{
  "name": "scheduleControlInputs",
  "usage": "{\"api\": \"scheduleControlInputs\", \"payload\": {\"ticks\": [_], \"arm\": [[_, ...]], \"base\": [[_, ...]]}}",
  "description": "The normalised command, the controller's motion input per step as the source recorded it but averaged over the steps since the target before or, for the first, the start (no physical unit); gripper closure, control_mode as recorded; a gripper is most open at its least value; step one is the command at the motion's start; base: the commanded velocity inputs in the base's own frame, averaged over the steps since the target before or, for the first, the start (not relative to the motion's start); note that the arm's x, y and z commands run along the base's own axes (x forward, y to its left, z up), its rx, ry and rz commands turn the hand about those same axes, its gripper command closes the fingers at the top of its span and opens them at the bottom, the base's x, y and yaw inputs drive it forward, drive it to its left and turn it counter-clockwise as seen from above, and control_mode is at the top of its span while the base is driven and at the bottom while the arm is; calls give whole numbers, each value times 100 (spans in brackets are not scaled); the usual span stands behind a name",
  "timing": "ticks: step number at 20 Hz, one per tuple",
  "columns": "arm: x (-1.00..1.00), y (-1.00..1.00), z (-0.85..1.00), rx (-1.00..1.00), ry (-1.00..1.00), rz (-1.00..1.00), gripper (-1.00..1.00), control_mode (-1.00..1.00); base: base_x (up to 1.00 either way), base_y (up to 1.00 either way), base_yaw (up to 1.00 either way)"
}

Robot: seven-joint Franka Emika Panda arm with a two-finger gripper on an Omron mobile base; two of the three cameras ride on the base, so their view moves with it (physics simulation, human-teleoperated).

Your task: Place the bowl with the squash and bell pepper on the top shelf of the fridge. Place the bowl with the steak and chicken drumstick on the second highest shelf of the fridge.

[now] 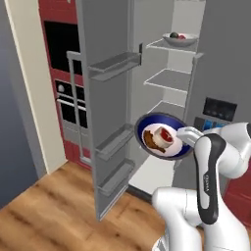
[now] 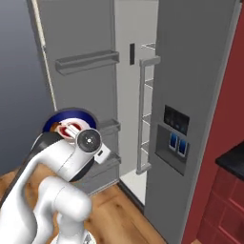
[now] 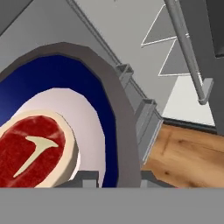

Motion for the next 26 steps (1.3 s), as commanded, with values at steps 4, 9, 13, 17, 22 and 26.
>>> {"api": "scheduleControlInputs", "payload": {"ticks": [4, 9, 13, 17, 22, 26], "arm": [[0, 0, 0, 0, 0, 0, 100, 100], [0, 0, 0, 0, 0, 0, 100, 100], [0, 0, 0, 0, 0, 0, 100, 100], [0, 0, 0, 0, 0, 0, 100, 100], [0, 0, 0, 0, 0, 0, 100, 100], [16, 0, -4, -1, 0, -4, 100, -100]], "base": [[93, 78, -69], [77, 63, -75], [72, 21, -34], [84, 23, -45], [78, 63, -32], [50, 16, -15]]}}
